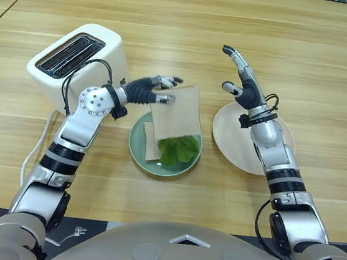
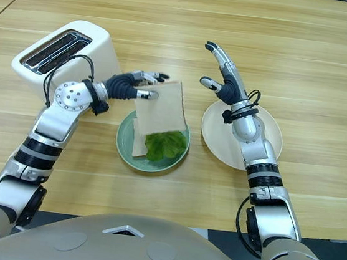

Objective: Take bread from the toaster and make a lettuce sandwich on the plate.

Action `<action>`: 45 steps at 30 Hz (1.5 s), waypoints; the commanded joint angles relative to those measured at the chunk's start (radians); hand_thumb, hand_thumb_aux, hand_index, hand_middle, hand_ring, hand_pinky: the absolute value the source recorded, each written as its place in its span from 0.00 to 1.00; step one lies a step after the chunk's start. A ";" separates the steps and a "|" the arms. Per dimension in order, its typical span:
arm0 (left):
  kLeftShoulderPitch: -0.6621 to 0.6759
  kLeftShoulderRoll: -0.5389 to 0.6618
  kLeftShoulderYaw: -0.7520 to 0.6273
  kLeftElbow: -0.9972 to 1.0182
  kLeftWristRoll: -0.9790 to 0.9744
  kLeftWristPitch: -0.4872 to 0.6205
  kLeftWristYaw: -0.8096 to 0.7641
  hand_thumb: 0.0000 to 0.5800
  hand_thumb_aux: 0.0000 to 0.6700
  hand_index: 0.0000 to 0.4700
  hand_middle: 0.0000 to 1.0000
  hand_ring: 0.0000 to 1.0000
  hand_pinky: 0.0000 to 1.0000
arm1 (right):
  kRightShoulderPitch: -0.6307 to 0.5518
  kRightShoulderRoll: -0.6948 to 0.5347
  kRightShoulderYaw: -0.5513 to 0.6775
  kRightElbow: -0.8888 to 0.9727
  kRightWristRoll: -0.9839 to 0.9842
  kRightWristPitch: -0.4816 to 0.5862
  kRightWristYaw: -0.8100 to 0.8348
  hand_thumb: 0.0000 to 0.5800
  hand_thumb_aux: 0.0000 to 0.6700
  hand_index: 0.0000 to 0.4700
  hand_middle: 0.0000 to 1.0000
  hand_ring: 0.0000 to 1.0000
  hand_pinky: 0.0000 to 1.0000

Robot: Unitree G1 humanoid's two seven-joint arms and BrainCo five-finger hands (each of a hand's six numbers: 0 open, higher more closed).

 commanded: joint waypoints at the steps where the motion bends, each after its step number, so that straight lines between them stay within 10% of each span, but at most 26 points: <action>1: 0.027 0.036 -0.032 -0.061 0.020 0.023 -0.035 1.00 1.00 1.00 0.00 0.00 0.00 | 0.017 -0.007 0.025 -0.029 -0.031 -0.019 0.013 0.00 0.00 0.00 0.00 0.00 0.00; 25: -0.044 0.077 -0.200 0.226 0.569 -0.221 0.292 1.00 1.00 1.00 0.00 0.00 0.00 | 0.228 -0.162 0.216 -0.365 0.073 -0.252 0.443 0.00 0.00 0.00 0.00 0.00 0.00; 34: -0.057 0.061 -0.183 0.236 0.566 -0.239 0.286 1.00 0.98 0.98 0.00 0.00 0.00 | 0.175 -0.175 0.285 -0.227 -0.578 -0.202 0.152 0.00 0.00 0.00 0.00 0.00 0.00; 39: -0.052 0.061 -0.170 0.225 0.561 -0.236 0.288 0.95 0.78 0.78 0.00 0.00 0.00 | 0.178 -0.209 0.332 -0.217 -0.694 -0.173 0.079 0.00 0.00 0.00 0.00 0.00 0.00; 41: -0.050 0.060 -0.160 0.215 0.554 -0.239 0.295 0.84 0.60 0.60 0.00 0.00 0.00 | 0.179 -0.213 0.348 -0.221 -0.699 -0.165 0.072 0.00 0.00 0.00 0.00 0.00 0.00; 42: -0.049 0.058 -0.153 0.209 0.550 -0.238 0.301 0.30 0.16 0.16 0.00 0.00 0.00 | 0.178 -0.214 0.355 -0.220 -0.700 -0.162 0.071 0.00 0.00 0.00 0.00 0.00 0.00; 43: -0.048 0.055 -0.138 0.196 0.542 -0.239 0.312 0.00 0.00 0.00 0.00 0.00 0.00 | 0.175 -0.213 0.360 -0.221 -0.696 -0.160 0.064 0.00 0.00 0.00 0.00 0.00 0.00; 45: -0.053 0.038 -0.073 0.161 0.500 -0.254 0.366 0.00 0.00 0.00 0.00 0.00 0.00 | 0.164 -0.203 0.360 -0.220 -0.668 -0.158 0.050 0.00 0.00 0.00 0.00 0.00 0.00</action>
